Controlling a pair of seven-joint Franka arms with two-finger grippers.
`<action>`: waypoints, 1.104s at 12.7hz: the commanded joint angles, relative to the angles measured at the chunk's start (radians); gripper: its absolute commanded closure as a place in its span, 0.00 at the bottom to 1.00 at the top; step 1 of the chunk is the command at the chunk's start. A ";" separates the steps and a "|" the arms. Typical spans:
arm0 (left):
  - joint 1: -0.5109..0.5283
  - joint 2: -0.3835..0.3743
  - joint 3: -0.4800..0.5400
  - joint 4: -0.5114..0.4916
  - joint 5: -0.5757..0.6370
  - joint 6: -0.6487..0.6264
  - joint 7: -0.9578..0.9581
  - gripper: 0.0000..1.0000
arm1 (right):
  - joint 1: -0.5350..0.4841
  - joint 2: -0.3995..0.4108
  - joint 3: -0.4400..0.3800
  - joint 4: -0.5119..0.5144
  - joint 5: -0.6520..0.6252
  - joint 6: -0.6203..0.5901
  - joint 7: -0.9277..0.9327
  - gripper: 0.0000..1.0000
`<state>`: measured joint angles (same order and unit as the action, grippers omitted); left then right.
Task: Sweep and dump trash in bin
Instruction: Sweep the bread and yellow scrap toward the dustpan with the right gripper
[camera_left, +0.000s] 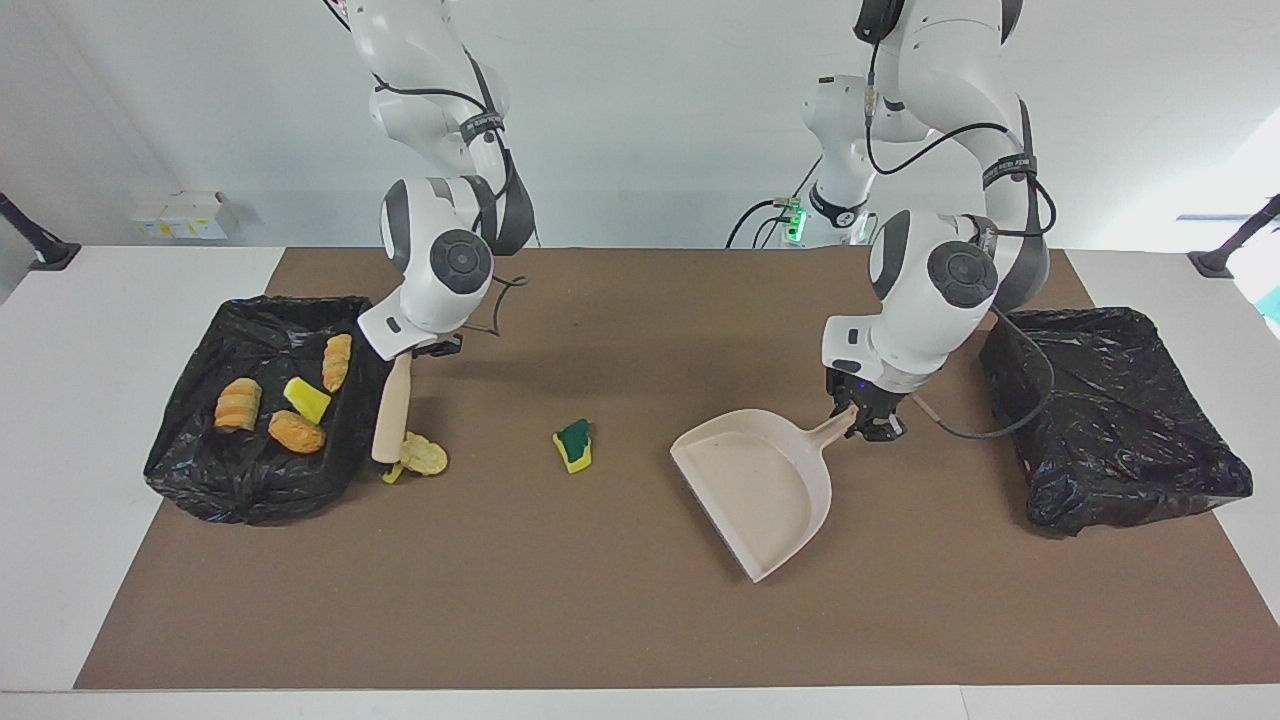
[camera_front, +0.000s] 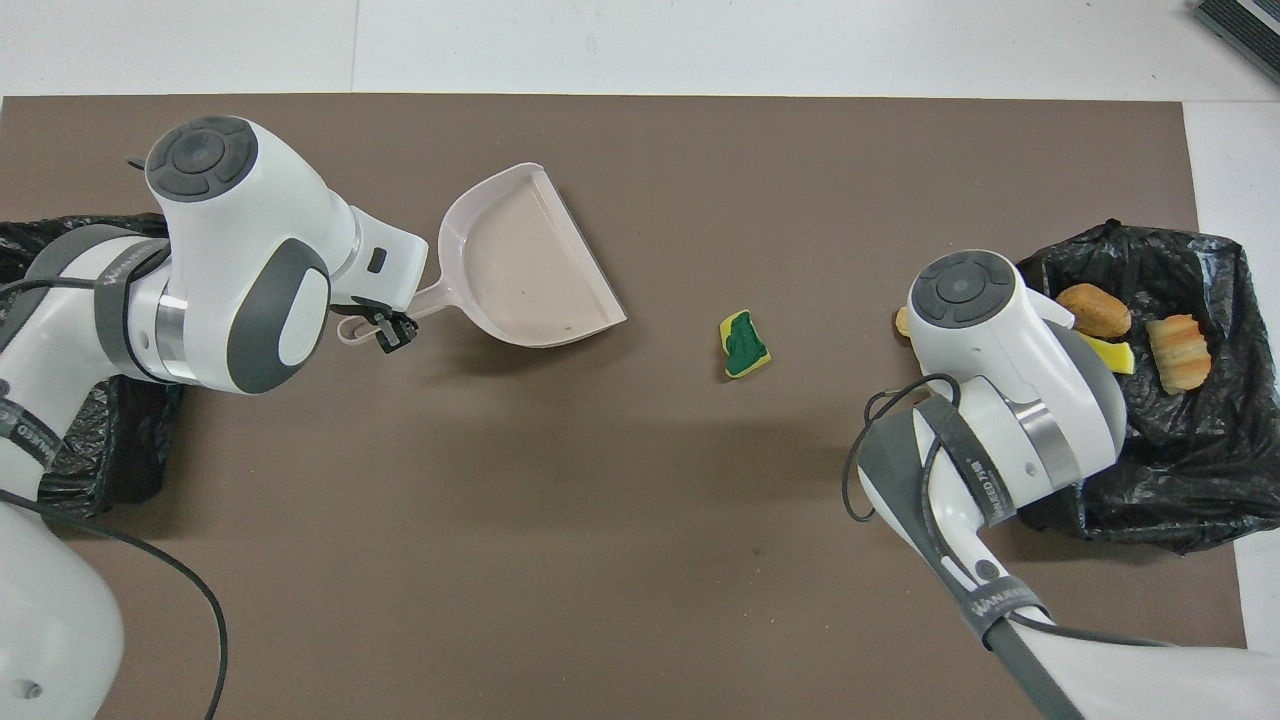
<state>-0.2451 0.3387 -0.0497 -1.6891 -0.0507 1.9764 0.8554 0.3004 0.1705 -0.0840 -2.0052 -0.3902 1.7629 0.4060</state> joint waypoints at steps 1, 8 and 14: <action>-0.010 0.008 0.007 0.022 0.017 -0.013 0.010 1.00 | 0.025 0.001 0.007 0.002 0.085 0.039 0.011 1.00; -0.010 0.006 0.007 0.020 0.017 -0.013 0.014 1.00 | 0.207 0.014 0.007 0.103 0.364 0.017 -0.062 1.00; -0.054 -0.001 0.007 0.009 0.144 -0.013 0.016 1.00 | 0.119 -0.020 -0.005 0.327 0.611 -0.122 -0.070 1.00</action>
<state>-0.2880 0.3400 -0.0545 -1.6885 0.0485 1.9765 0.8651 0.4813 0.1495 -0.0875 -1.7291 0.1439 1.6729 0.3810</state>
